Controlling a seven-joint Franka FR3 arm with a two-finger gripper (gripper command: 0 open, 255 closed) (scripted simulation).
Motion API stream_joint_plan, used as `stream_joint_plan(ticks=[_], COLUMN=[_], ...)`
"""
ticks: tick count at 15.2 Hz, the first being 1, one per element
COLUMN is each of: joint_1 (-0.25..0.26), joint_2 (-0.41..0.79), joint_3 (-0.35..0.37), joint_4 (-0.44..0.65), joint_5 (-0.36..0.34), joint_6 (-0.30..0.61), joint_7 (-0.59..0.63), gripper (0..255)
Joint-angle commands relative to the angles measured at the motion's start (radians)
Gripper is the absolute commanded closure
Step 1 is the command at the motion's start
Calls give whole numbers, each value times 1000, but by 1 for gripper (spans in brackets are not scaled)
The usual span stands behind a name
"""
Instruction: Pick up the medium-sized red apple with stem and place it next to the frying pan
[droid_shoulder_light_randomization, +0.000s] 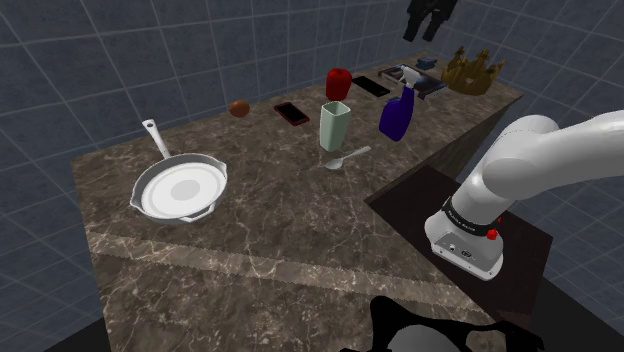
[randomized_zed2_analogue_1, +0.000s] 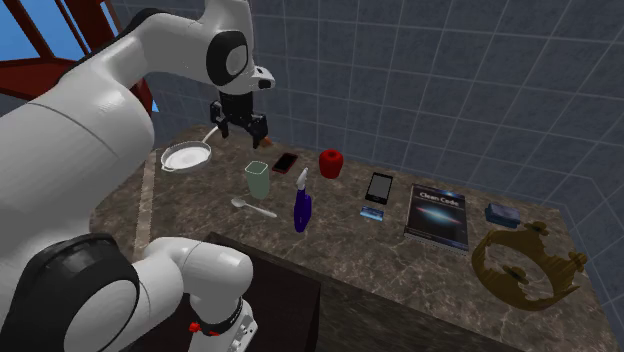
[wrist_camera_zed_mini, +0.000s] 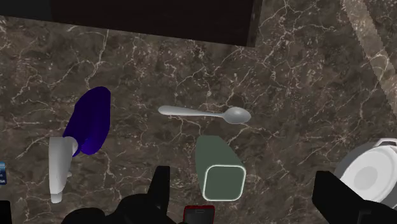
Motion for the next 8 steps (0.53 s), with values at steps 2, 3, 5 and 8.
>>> stream_joint_plan(ticks=[2, 3, 5, 8], joint_1=[3, 6, 13, 25], joint_2=[14, 30, 66, 133], joint_3=[-19, -39, -78, -136], joint_4=[-9, -15, -24, -25], joint_5=[-15, -29, -55, -87], joint_6=[23, 45, 92, 163], joint_7=[-39, -77, -154, -267], gripper=[0, 0, 0, 0])
